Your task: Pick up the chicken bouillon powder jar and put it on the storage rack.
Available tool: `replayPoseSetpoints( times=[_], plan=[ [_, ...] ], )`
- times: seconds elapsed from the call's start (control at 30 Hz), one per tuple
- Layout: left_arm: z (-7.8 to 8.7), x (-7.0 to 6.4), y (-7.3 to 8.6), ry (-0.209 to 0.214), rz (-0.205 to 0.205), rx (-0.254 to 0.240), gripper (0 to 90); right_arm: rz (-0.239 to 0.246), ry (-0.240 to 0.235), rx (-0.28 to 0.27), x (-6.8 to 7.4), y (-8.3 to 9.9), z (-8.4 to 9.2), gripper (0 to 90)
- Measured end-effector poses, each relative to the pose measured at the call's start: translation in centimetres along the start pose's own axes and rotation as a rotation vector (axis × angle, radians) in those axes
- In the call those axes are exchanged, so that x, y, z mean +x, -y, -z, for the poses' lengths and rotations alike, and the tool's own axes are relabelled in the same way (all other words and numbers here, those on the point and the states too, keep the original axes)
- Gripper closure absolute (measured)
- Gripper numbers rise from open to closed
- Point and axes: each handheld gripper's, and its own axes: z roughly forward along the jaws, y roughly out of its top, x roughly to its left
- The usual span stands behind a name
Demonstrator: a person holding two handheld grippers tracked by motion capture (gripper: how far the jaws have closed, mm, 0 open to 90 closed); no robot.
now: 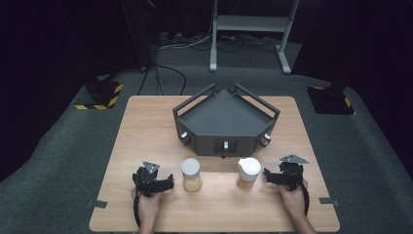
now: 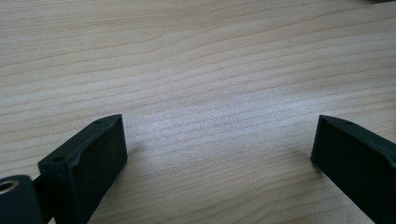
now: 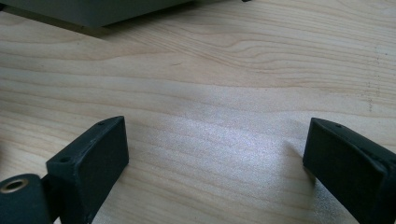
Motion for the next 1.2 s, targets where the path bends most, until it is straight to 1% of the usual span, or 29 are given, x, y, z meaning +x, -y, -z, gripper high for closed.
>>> replayPoseSetpoints(
  times=[0.13, 0.17, 0.2, 0.27, 0.37, 0.43, 0.47, 0.5, 0.57, 0.67, 0.73, 0.83, 0.93, 1.0, 1.1, 1.2],
  plan=[
    [0.0, 0.2, -0.1, 0.008, -0.005, 0.003, 3.1, 0.000, 0.000, 0.000, 0.0, 0.0, 0.0, 6.2],
    [0.0, 0.2, -0.1, 0.008, -0.005, 0.003, 1.8, 0.000, 0.000, 0.000, 0.0, 0.0, 0.0, 6.2],
    [-0.1, 0.3, -0.2, 0.017, -0.016, 0.008, 0.6, 0.000, 0.000, 0.000, 0.0, 0.0, 0.0, 6.2],
    [-0.1, 0.5, -0.2, 0.025, -0.016, 0.008, 0.2, 0.000, 0.000, 0.000, 0.0, 0.0, 0.0, 6.2],
    [0.0, 1.0, 0.1, 0.047, 0.002, -0.004, 0.2, 0.000, 0.000, 0.000, 0.0, 0.0, 0.0, 6.2],
    [0.0, 1.0, 0.1, 0.049, 0.004, -0.006, 0.4, 0.000, 0.000, 0.000, 0.0, 0.0, 0.0, 6.2],
    [0.1, 1.1, 0.1, 0.065, -0.006, -0.003, 0.4, -0.002, 0.000, 0.001, 0.0, 0.0, 0.0, 6.2],
    [0.1, 1.1, 0.1, 0.065, -0.006, -0.003, 0.6, -0.002, 0.000, 0.001, 0.0, 0.0, 0.0, 6.2],
    [0.2, 1.1, 0.2, 0.080, -0.017, -0.006, 0.6, -0.003, 0.001, 0.001, 0.0, 0.0, 0.0, 6.2],
    [0.3, 0.9, 0.3, 0.093, -0.041, -0.004, 0.4, -0.003, 0.001, 0.001, 0.0, 0.0, 0.0, 6.2],
    [0.5, 0.8, 0.4, 0.098, -0.055, -0.012, 0.4, -0.002, 0.001, 0.001, 0.0, 0.0, 0.0, 6.2],
    [1.0, 0.7, 0.5, 0.108, -0.070, -0.026, 0.4, -0.002, 0.001, 0.001, 0.0, 0.0, 0.0, 6.2],
    [1.3, 0.8, 0.4, 0.119, -0.085, -0.030, 0.4, -0.003, 0.001, 0.001, 0.0, 0.0, 0.0, 6.2],
    [1.4, 0.8, 0.4, 0.125, -0.096, -0.024, 0.4, -0.002, 0.001, 0.001, 0.0, 0.0, 0.0, 6.2],
    [1.5, 0.8, 0.3, 0.143, -0.113, -0.012, 0.4, -0.003, 0.001, 0.001, 0.0, 0.0, 0.0, 6.2],
    [1.7, 0.8, 0.4, 0.165, -0.134, -0.012, 0.4, -0.002, 0.001, 0.001, 0.0, 0.0, 0.0, 6.2]
  ],
)
